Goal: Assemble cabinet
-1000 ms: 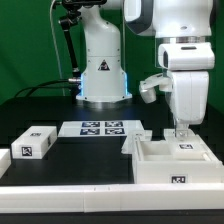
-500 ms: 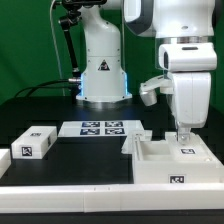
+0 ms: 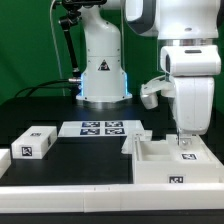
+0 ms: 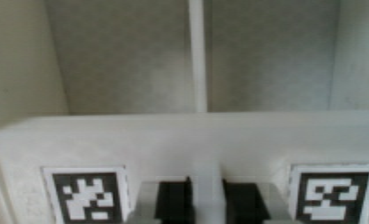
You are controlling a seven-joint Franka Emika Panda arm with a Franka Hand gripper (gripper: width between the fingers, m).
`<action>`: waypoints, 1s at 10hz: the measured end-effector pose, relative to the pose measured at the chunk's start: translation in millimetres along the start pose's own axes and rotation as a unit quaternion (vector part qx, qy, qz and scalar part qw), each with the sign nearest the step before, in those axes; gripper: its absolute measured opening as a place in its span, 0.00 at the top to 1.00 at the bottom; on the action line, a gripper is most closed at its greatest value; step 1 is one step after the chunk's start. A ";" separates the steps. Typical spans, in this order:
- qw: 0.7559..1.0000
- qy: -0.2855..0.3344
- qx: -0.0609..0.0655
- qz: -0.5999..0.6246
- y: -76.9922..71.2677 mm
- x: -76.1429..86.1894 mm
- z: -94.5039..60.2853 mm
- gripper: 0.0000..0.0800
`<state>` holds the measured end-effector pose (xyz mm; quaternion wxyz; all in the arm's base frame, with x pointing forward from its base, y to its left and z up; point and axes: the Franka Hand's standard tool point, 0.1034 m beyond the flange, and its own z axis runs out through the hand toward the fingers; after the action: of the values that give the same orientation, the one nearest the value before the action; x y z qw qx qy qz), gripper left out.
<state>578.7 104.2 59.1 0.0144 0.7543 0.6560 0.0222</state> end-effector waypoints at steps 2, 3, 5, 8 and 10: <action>1.000 0.000 0.001 0.002 -4.2 3.3 -1.3 0.68; 1.000 -0.001 0.001 0.001 -7.5 3.3 -2.9 0.51; 1.000 -0.005 0.004 -0.001 -19.4 0.2 -9.5 0.28; 1.000 -0.014 0.005 -0.003 -46.6 -8.9 -28.5 0.02; 1.000 -0.022 0.006 0.021 -73.8 -19.3 -42.5 0.01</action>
Offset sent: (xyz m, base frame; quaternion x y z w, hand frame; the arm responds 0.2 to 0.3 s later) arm -0.0268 -0.0010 0.0117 -0.0020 -0.0159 -0.0050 0.9999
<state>500.9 95.1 97.4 0.0238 0.7680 0.6400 0.0018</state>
